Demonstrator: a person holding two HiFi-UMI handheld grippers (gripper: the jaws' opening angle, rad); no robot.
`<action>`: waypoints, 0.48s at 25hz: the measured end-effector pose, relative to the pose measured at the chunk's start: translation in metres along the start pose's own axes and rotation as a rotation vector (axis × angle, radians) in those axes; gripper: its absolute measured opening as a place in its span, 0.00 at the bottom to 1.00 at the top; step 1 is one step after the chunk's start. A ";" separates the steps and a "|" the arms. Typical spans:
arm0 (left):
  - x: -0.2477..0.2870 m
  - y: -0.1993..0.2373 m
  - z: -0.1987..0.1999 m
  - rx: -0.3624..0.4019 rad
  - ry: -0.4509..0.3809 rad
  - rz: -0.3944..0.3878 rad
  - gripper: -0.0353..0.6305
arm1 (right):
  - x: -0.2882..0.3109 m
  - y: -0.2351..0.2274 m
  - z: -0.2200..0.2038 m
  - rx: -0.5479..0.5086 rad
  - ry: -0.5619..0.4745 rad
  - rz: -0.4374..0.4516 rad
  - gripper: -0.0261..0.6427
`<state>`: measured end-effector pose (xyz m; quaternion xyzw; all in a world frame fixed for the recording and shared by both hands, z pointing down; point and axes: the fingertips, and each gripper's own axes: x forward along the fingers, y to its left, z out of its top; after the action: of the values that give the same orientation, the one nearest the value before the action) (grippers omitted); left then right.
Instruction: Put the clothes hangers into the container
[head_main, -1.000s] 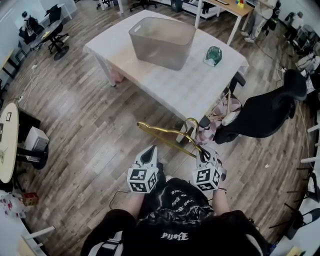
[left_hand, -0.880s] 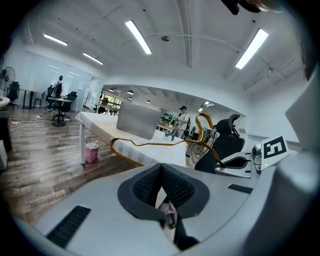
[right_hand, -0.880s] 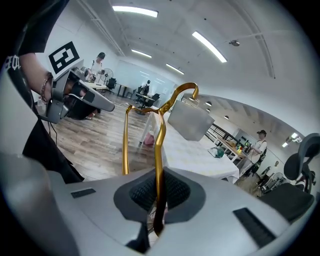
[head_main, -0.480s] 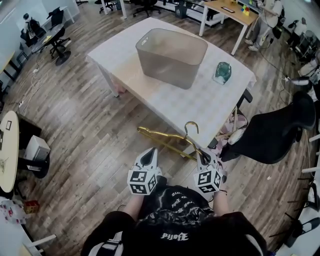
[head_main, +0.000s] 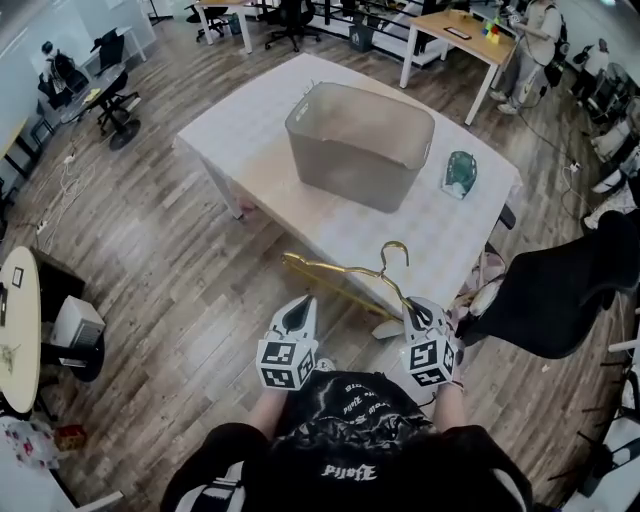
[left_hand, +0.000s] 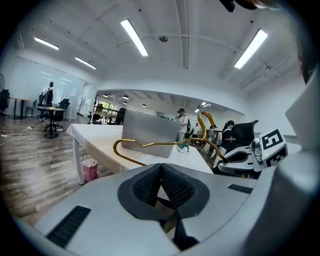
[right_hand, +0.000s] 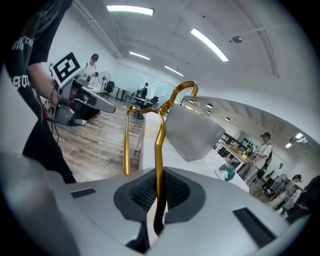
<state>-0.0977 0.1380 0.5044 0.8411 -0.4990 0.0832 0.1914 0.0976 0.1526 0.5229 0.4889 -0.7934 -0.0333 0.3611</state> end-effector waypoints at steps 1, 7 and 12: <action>0.005 0.005 0.004 0.001 -0.002 0.002 0.08 | 0.005 -0.001 0.007 0.005 -0.009 0.007 0.06; 0.025 0.023 0.015 0.007 0.008 -0.009 0.08 | 0.023 -0.013 0.027 0.010 -0.014 0.001 0.05; 0.052 0.040 0.017 -0.004 0.019 0.010 0.08 | 0.040 -0.034 0.044 0.038 -0.056 0.041 0.06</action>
<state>-0.1080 0.0722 0.5151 0.8374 -0.5015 0.0911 0.1972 0.0864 0.0894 0.4988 0.4780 -0.8137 -0.0244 0.3299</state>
